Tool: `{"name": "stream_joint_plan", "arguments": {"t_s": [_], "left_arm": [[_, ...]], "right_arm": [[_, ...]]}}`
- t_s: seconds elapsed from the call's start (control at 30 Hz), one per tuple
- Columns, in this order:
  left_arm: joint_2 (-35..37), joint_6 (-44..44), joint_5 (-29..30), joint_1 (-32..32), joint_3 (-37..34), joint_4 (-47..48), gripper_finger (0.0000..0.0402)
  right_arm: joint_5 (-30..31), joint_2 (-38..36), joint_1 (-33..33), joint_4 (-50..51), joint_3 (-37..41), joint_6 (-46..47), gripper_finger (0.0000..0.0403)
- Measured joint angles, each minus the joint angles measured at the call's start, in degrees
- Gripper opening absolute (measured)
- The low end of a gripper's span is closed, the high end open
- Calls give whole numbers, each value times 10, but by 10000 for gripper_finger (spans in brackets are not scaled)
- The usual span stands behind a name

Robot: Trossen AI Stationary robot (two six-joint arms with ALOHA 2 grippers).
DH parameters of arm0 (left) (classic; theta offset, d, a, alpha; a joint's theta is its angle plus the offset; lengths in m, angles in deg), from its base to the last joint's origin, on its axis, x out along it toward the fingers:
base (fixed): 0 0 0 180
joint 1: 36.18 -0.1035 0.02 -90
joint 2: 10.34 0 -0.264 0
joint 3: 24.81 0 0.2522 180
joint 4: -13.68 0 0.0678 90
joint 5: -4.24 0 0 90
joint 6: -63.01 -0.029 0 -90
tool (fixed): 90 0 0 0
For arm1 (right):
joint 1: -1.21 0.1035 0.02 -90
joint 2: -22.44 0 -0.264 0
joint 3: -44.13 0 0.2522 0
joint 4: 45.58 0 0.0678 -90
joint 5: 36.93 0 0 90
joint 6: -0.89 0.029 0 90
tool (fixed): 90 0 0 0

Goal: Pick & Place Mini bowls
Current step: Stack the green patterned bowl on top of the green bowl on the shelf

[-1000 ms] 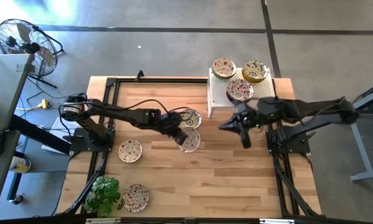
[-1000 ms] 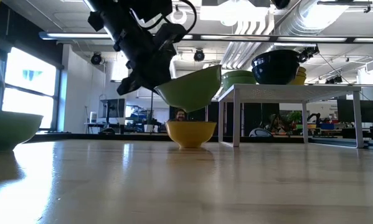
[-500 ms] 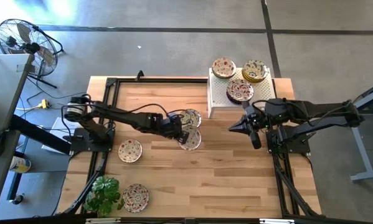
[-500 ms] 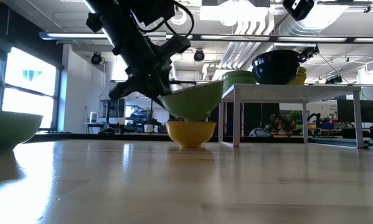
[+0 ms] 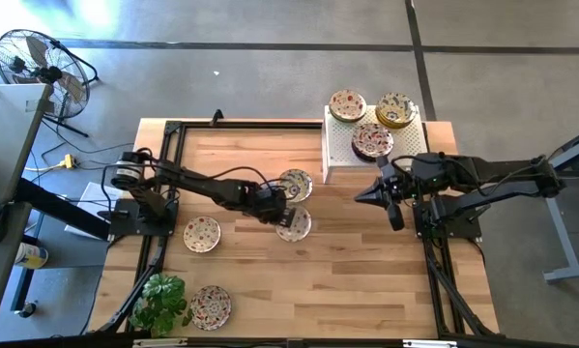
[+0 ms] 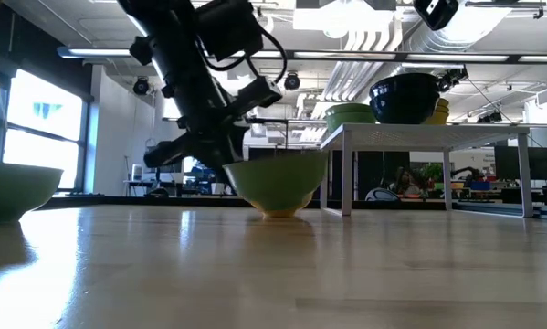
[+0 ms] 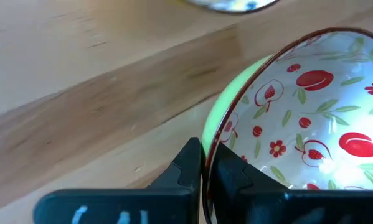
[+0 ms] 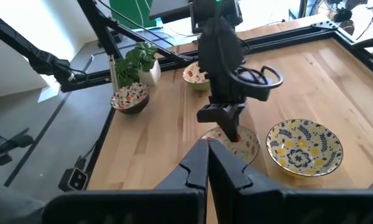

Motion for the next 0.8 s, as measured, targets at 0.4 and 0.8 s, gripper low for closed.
{"name": "stream_joint_plan", "arguments": {"t_s": [0.4,0.8], "left_arm": [[-17,10,-34,0,0,1,15],[-16,10,-49,0,0,6,83]], "right_arm": [[11,0,1,0,0,5,0],[9,0,1,1,0,-22,0]]}}
